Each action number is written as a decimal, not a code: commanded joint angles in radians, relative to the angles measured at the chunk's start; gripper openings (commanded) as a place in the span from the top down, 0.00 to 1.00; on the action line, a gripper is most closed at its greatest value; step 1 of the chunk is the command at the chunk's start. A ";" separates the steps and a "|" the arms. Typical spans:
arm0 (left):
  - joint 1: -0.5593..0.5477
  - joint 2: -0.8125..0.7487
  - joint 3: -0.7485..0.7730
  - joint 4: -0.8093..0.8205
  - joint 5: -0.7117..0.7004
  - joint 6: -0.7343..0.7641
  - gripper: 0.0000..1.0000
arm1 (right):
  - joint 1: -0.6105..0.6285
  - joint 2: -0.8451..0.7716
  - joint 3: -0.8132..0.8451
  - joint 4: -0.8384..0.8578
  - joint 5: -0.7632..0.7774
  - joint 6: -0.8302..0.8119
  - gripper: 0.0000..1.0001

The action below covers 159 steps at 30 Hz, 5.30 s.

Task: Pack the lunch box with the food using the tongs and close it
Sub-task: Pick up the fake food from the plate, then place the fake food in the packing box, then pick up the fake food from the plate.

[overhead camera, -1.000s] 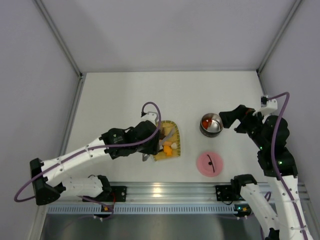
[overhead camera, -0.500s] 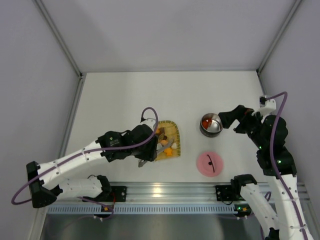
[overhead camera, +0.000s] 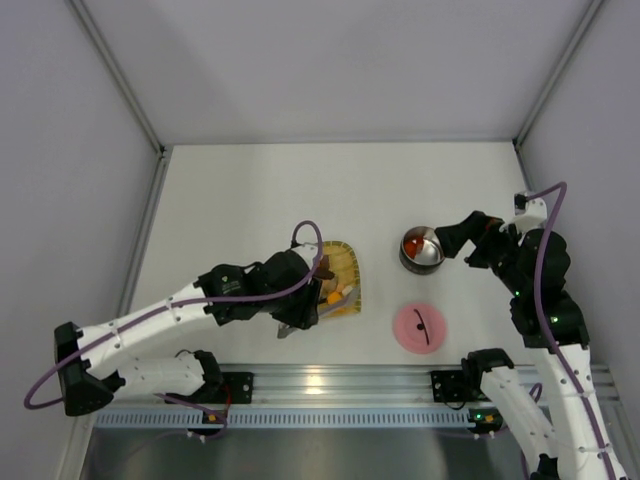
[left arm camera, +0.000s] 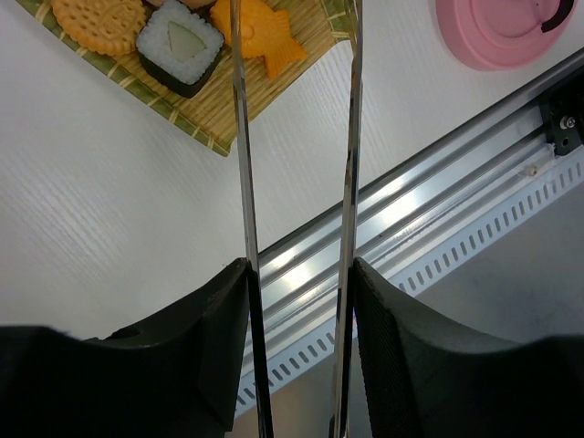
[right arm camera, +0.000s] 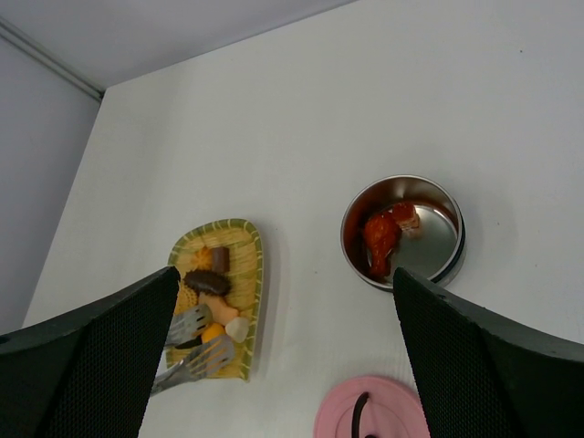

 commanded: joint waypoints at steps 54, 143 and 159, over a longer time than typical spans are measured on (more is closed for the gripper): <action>-0.003 0.158 0.247 0.158 -0.061 0.088 0.68 | -0.011 -0.004 0.027 0.015 0.001 0.001 0.01; 0.009 0.000 0.109 -0.309 -0.081 0.010 0.50 | -0.011 0.002 0.014 -0.002 0.007 -0.023 0.00; 0.009 0.080 0.113 -0.240 -0.116 0.034 0.50 | -0.011 0.005 0.027 -0.012 0.017 -0.034 0.01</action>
